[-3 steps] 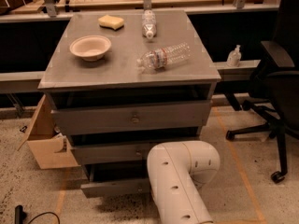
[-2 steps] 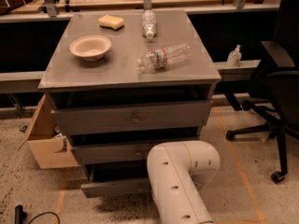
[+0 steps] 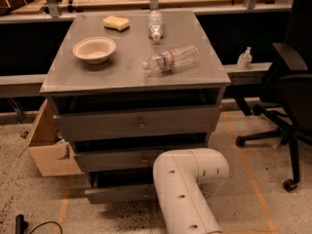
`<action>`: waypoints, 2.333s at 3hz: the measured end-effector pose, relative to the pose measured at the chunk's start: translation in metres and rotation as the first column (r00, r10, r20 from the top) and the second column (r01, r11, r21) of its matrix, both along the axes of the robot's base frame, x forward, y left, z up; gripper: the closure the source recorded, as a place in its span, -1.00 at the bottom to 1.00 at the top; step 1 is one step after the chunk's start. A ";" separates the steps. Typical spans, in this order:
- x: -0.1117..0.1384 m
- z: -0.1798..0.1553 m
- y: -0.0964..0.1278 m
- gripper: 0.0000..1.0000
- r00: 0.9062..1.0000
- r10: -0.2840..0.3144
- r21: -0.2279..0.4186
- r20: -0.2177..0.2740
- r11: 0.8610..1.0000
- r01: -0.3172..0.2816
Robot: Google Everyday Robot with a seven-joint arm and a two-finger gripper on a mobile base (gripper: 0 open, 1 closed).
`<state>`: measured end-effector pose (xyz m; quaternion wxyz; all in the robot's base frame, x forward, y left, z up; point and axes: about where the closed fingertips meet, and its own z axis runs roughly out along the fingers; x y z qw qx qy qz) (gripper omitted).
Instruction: Close bottom drawer
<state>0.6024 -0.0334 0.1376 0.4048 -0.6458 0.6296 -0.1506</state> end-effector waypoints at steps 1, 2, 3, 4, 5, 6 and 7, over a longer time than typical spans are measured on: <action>0.010 0.001 -0.002 1.00 1.000 0.006 -0.006 0.027 1.000 -0.006; 0.010 0.001 -0.002 1.00 1.000 0.006 -0.006 0.027 1.000 -0.006; 0.018 0.002 -0.004 1.00 0.999 0.011 -0.012 0.047 1.000 -0.011; 0.018 0.002 -0.004 1.00 0.999 0.011 -0.012 0.047 1.000 -0.011; 0.028 0.003 -0.006 1.00 0.998 0.017 -0.018 0.065 1.000 -0.016; 0.028 0.003 -0.006 1.00 0.998 0.017 -0.018 0.065 1.000 -0.016; 0.040 0.004 -0.008 1.00 0.996 0.025 -0.025 0.085 0.999 -0.022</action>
Offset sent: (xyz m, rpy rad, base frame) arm 0.2541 -0.0420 0.0367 -0.1598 -0.5744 0.1298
